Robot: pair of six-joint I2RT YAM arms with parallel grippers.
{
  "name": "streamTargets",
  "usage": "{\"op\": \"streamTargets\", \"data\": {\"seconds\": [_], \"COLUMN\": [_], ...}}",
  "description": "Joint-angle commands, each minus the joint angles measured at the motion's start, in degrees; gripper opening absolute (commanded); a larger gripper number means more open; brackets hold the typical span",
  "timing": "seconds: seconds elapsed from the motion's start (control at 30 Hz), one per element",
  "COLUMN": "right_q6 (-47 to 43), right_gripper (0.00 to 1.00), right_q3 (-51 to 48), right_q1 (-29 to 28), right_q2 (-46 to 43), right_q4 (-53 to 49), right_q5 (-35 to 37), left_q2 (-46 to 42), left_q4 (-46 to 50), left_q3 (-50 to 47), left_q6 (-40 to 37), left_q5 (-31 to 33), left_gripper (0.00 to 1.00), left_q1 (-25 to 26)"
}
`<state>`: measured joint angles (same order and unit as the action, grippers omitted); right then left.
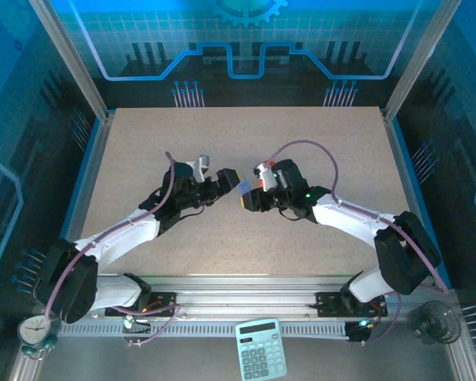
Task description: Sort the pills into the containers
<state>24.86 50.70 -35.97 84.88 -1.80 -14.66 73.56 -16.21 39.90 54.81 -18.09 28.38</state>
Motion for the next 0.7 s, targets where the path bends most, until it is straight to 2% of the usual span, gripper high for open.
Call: {"op": "streamTargets", "data": {"seconds": [0.0,0.67], "right_q6": [0.9,1.77], "right_gripper": [0.36,0.36], "right_q3": [1.17,0.02], "right_q1": [-0.33,-0.5], "right_q2": [1.06,1.78], "right_q4": [1.78,3.39], "right_q5": [-1.34,-2.3], "left_q2": [1.21,1.76], "left_q4": [-2.66,-4.72], "left_q3": [1.16,2.71], "left_q6": [0.84,1.05], "left_q5": [-0.94,0.3], "left_gripper": [0.99,0.99], "left_q1": [1.09,3.02]}}
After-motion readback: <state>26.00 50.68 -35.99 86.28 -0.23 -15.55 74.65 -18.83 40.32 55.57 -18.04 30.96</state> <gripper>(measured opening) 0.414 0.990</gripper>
